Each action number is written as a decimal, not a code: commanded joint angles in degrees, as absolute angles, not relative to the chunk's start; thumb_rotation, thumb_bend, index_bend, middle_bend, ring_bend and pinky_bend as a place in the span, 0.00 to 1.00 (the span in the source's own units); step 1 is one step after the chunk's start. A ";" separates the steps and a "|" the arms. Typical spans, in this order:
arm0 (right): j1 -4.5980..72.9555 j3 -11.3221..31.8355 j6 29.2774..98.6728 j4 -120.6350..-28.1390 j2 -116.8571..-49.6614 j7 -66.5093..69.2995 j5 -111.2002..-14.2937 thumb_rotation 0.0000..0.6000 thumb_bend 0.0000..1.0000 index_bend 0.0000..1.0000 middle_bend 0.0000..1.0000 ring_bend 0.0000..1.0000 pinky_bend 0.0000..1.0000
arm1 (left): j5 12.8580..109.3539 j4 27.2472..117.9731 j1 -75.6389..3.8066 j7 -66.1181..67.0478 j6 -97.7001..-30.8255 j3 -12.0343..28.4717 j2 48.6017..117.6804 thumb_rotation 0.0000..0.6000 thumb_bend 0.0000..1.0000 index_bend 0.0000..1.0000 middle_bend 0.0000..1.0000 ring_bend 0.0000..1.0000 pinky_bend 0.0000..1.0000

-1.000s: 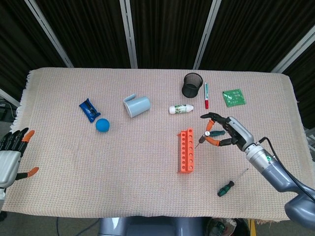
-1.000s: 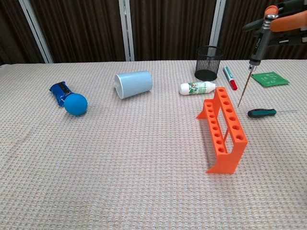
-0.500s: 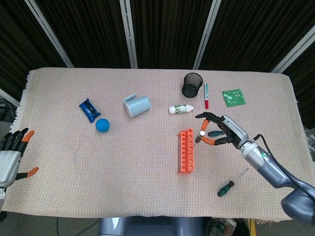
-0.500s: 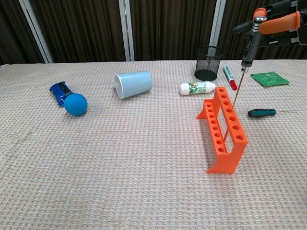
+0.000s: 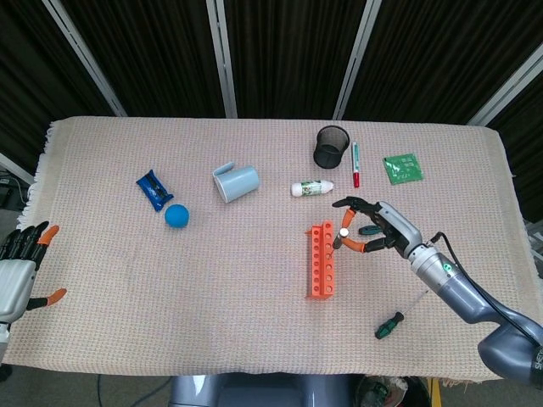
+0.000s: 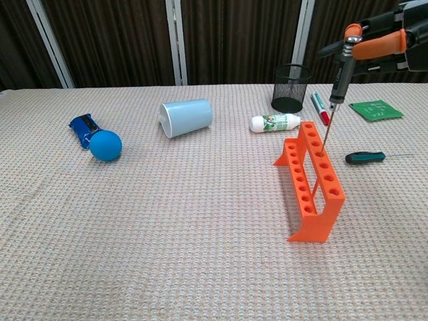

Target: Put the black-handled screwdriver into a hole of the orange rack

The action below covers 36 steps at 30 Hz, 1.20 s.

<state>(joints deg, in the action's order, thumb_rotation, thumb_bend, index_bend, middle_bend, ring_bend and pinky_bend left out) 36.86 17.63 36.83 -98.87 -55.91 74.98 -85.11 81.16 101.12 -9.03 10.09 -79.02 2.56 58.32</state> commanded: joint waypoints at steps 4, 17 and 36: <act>37.80 16.76 36.95 -98.57 -56.50 73.60 -83.50 1.00 0.35 0.58 0.19 0.00 0.00 | 81.01 100.97 -9.06 10.01 -78.82 2.49 58.40 1.00 0.00 0.02 0.00 0.00 0.00; 38.30 14.33 39.88 -96.19 -61.30 68.69 -81.75 1.00 0.35 0.58 0.20 0.00 0.00 | 80.96 100.78 -9.19 9.85 -78.58 2.41 58.37 1.00 0.00 0.02 0.00 0.00 0.00; 39.00 12.10 41.30 -93.27 -66.97 61.50 -79.13 1.00 0.35 0.59 0.19 0.00 0.00 | 81.08 100.72 -9.04 9.63 -78.61 2.17 58.01 1.00 0.00 0.02 0.00 0.00 0.00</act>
<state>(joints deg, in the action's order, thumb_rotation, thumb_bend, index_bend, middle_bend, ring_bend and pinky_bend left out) 38.93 12.17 41.32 -93.43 -66.77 61.70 -79.34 81.08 100.72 -9.04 9.62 -78.61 2.17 58.00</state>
